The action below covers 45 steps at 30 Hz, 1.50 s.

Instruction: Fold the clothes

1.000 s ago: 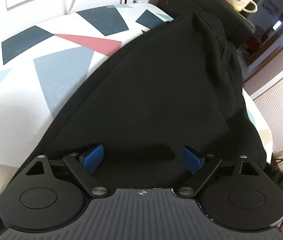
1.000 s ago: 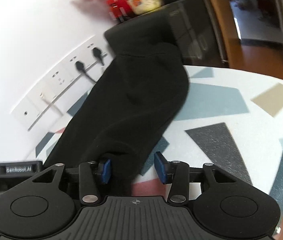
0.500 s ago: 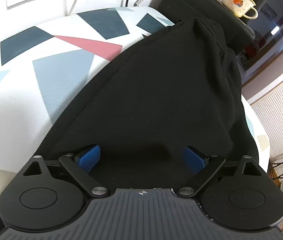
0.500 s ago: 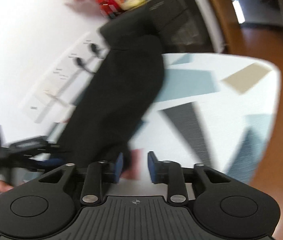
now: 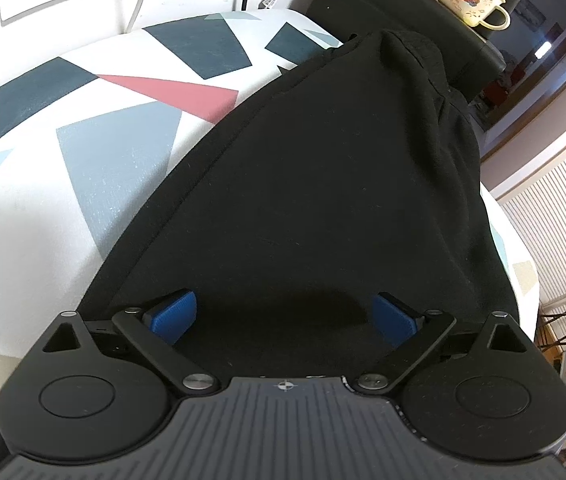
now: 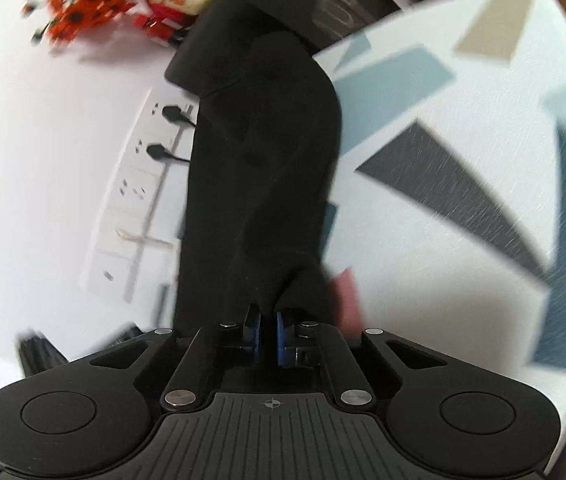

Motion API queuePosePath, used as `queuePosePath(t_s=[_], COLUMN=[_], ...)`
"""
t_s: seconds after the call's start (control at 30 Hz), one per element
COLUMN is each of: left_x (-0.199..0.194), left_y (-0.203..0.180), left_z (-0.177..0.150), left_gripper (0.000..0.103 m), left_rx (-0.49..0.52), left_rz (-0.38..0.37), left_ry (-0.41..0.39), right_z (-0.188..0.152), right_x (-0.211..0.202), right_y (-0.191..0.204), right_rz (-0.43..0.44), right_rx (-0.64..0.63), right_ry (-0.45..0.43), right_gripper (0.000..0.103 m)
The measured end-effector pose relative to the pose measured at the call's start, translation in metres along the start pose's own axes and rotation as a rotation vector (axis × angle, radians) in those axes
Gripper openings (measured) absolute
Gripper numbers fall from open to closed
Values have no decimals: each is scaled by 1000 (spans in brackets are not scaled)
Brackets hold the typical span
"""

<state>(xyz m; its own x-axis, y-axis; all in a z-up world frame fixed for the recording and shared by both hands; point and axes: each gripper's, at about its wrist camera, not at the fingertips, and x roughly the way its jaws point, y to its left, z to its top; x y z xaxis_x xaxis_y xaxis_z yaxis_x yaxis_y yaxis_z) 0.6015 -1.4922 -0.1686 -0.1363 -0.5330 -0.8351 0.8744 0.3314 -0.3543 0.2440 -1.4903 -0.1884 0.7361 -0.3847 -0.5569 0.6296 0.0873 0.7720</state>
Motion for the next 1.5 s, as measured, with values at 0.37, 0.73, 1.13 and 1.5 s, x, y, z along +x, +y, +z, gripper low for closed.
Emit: queuePosePath(t_s=[0.37, 0.73, 1.13, 1.5], left_x=[-2, -15, -75, -138], left_y=[-1, -18, -11, -10], left_z=[-6, -27, -62, -179], left_gripper=[98, 98, 98, 100], left_rx=[31, 74, -191, -645], left_rz=[5, 208, 553, 758], left_ry=[-26, -6, -53, -190], right_z=[8, 20, 79, 97], right_x=[-39, -44, -2, 63], right_y=[-21, 48, 81, 122], right_rz=[-233, -374, -228, -178], right_rx=[-9, -430, -659, -955], right_ry=[-93, -155, 40, 205], right_gripper=[19, 82, 102, 102])
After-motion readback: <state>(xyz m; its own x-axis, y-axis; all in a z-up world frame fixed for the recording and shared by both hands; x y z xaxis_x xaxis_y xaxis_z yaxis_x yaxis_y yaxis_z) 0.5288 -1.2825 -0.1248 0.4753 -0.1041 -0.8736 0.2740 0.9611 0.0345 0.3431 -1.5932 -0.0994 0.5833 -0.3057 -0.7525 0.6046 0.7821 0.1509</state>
